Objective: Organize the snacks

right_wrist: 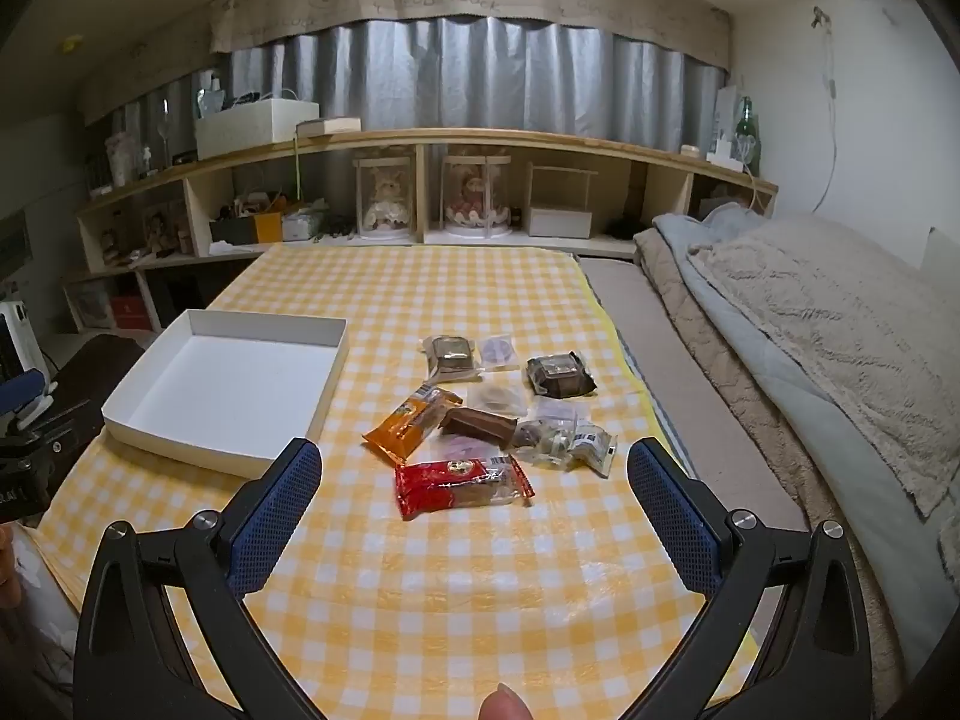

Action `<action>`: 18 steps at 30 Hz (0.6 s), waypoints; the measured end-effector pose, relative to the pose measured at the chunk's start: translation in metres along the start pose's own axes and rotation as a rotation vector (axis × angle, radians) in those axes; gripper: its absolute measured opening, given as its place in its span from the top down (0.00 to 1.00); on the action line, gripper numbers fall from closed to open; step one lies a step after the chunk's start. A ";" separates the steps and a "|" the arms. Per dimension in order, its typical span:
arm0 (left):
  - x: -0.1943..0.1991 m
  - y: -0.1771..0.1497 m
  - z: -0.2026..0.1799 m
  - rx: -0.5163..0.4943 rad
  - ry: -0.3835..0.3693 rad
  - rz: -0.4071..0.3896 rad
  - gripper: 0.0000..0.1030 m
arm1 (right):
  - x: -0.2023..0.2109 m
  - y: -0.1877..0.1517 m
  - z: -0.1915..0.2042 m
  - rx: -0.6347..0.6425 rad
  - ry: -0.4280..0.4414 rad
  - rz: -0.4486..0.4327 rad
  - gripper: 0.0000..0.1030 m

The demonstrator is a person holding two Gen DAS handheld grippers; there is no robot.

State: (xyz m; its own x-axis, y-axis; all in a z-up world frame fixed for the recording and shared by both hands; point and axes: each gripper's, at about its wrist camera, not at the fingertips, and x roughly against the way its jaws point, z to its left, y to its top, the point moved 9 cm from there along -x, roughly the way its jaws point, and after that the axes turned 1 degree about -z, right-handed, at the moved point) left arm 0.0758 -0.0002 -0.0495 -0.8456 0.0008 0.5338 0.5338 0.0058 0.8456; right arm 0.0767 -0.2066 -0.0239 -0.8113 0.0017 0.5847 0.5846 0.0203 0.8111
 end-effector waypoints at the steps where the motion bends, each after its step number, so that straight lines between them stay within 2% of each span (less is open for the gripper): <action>1: 0.000 0.000 0.000 0.000 0.000 0.000 0.00 | 0.000 0.000 0.000 0.001 -0.001 -0.001 0.00; 18: 0.002 0.000 -0.005 -0.001 0.000 -0.003 0.00 | 0.001 -0.002 0.002 0.001 -0.001 -0.002 0.00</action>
State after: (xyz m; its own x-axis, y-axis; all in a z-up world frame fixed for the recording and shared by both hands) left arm 0.0743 -0.0054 -0.0488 -0.8471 0.0011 0.5314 0.5314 0.0050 0.8471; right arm 0.0748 -0.2049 -0.0250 -0.8125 0.0027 0.5830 0.5829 0.0216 0.8123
